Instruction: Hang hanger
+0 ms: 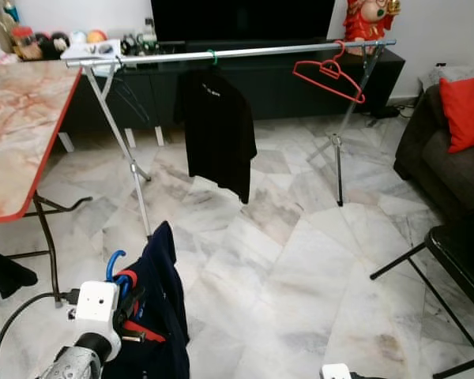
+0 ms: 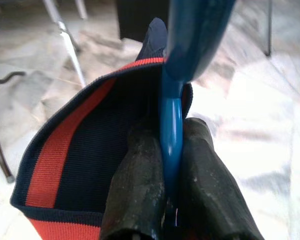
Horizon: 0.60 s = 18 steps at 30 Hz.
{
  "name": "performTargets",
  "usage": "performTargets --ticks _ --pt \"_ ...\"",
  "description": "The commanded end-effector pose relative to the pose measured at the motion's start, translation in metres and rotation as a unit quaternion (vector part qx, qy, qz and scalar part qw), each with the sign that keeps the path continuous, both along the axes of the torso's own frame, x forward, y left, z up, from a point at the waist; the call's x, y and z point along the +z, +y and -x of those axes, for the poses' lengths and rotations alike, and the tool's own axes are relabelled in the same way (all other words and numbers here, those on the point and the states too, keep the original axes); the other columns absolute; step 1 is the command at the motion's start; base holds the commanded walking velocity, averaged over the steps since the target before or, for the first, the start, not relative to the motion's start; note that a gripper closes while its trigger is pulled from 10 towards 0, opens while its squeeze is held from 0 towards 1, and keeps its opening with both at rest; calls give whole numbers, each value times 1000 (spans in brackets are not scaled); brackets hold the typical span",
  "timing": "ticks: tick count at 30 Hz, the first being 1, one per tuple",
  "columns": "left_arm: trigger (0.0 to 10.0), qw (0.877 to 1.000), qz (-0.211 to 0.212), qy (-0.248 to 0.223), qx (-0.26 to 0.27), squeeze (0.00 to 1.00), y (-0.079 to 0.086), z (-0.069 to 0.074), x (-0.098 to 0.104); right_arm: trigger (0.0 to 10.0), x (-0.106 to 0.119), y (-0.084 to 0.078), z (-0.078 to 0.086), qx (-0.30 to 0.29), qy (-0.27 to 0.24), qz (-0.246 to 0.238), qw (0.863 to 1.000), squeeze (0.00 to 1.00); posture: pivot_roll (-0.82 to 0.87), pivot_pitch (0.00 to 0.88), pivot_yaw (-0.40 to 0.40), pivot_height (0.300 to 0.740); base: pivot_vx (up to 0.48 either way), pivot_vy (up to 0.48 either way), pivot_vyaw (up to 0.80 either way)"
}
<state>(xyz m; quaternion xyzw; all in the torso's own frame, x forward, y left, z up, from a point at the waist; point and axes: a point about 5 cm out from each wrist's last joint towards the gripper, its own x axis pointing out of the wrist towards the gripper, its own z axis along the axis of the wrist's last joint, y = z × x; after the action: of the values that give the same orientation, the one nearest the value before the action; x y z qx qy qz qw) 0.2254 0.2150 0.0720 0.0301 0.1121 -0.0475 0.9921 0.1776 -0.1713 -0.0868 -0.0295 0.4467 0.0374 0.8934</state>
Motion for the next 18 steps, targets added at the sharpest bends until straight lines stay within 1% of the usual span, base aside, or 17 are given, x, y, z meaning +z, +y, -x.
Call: performTargets --ticks 1,3,4,6,9,10,13,15,18 --pt "10000 1000 -5 -19 -22 0 -6 -4 12 10000 1 -2 0 -1 -11 13 1000 0 50 123 -1 740 0 0 0" --pt "10000 999 -8 -15 -38 0 -8 -6 14 10000 2 -3 -2 -10 -26 15 999 0 51 128 1 740 0 0 0" --pt "10000 998 -7 -13 -59 0 -12 -9 17 10000 4 -3 -4 -11 -44 15 999 0 47 129 2 740 0 0 0" --pt "10000 998 -7 -13 -69 0 -14 -10 19 10000 6 -2 -5 -9 -53 14 998 0 46 130 2 740 0 0 0" --pt "10000 994 -6 -18 -105 0 -24 -18 28 10000 10 0 -10 12 -82 9 997 0 42 131 5 740 0 0 0" --pt "10000 994 -5 -18 -107 0 -25 -18 28 10000 10 1 -10 14 -84 9 996 0 42 131 5 740 0 0 0" --pt "10000 991 -6 -24 -131 0 -32 -23 34 10000 13 4 -13 29 -101 -7 994 0 41 133 8 740 0 0 0" --pt "10000 989 -2 -29 -148 0 -37 -26 39 10000 15 7 -15 50 -115 -19 992 0 41 133 8 740 0 0 0" --pt "10000 984 -4 -35 -173 0 -42 -29 45 10000 17 9 -16 65 -127 -31 989 0 42 134 8 740 0 0 0"
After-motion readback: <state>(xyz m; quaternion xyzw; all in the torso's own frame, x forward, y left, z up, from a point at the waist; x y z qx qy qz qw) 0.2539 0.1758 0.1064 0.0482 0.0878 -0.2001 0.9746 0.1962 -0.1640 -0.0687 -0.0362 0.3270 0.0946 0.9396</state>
